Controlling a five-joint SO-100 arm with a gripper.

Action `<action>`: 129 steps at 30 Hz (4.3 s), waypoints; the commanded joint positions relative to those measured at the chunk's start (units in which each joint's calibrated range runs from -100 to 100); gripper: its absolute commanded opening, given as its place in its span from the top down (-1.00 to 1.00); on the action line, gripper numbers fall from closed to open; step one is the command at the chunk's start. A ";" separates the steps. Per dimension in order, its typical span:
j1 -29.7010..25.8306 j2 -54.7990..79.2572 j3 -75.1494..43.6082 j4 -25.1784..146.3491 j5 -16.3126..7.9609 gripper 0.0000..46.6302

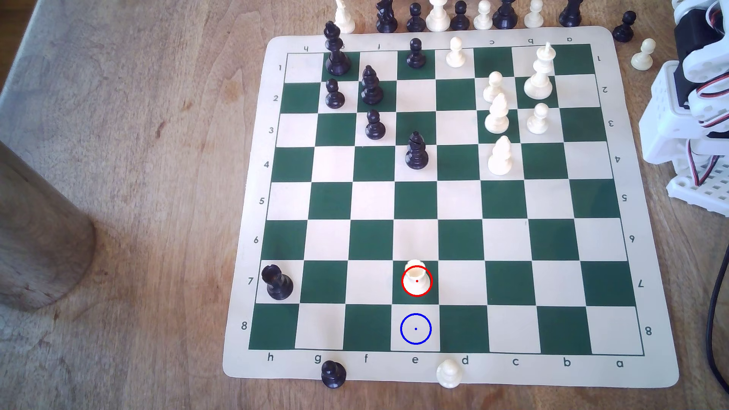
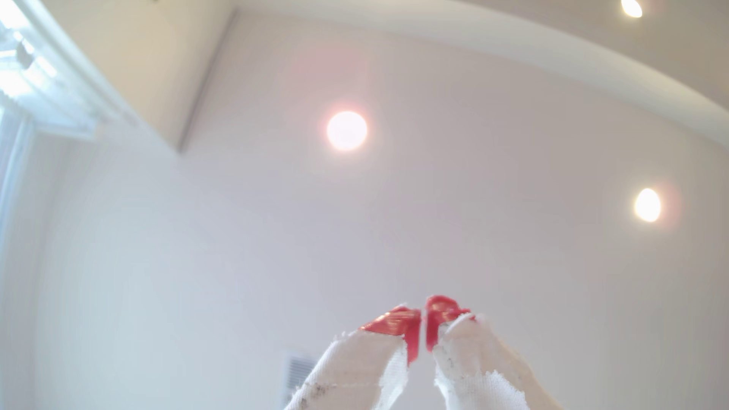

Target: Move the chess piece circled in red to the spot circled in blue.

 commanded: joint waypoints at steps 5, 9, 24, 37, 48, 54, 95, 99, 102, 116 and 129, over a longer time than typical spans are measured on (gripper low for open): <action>-1.00 -0.20 -1.36 17.08 0.78 0.99; -0.61 -0.20 -8.62 42.14 0.78 0.99; 1.51 -0.20 -21.31 113.64 0.78 0.99; -3.74 11.52 -31.55 139.60 -0.93 0.46; -16.95 23.23 -40.35 148.44 -7.57 0.04; -20.79 35.12 -41.16 145.99 -7.91 0.18; -23.21 81.38 -48.78 114.21 -12.99 0.10; -23.60 83.25 -50.14 114.04 -13.28 0.11; -23.60 84.78 -50.23 113.06 -13.28 0.14; -24.07 86.39 -51.68 109.95 -14.41 0.38; -24.70 84.35 -51.95 109.95 -15.87 0.99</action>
